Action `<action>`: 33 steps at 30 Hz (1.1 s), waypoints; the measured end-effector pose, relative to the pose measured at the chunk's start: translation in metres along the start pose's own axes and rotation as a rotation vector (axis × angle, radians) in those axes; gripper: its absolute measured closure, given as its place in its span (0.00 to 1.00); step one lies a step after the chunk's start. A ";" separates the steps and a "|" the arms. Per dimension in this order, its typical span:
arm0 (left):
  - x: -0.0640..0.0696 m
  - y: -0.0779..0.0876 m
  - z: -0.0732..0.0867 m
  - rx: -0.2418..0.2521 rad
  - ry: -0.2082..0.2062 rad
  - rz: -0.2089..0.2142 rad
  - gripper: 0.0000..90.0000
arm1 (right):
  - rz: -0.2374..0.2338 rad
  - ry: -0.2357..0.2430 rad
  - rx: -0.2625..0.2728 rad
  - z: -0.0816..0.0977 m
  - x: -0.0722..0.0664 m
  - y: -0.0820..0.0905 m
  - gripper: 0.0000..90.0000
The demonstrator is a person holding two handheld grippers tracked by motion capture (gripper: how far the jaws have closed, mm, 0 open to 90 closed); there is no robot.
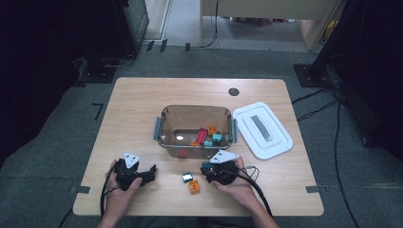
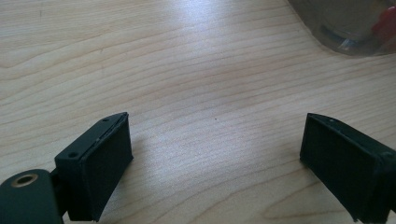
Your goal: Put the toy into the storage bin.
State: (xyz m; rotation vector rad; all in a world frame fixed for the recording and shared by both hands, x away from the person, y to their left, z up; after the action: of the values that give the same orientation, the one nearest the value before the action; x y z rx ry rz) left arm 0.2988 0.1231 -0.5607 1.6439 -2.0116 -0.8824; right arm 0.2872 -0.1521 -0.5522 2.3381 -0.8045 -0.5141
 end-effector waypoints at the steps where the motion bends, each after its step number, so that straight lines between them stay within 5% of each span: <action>1: 0.000 0.000 0.000 0.000 0.000 0.000 0.10 | 0.009 0.011 0.000 0.001 -0.001 -0.001 0.59; 7: 0.000 0.000 0.000 0.000 0.000 0.000 0.10 | 0.028 0.054 -0.004 0.006 -0.006 -0.003 0.75; 17: 0.000 0.000 0.000 0.000 -0.001 0.000 0.10 | 0.015 0.059 0.005 0.014 -0.009 0.018 0.75; 33: 0.000 0.000 0.000 0.000 -0.001 -0.001 0.10 | 0.064 -0.066 0.021 0.019 0.040 0.090 0.75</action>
State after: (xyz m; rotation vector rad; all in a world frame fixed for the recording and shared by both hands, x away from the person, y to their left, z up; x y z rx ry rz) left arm 0.2988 0.1232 -0.5606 1.6443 -2.0118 -0.8840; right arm 0.2694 -0.2434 -0.5134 2.3164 -0.9163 -0.5602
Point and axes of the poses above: each handheld gripper's, and its own axes: y roughly backward along the jaws, z roughly out of its underside, x roughly to its right, the point moved 6 cm from there along -y, roughly forward along the jaws, and after that the axes turned 7 degrees about -z, right-handed, at the moved point
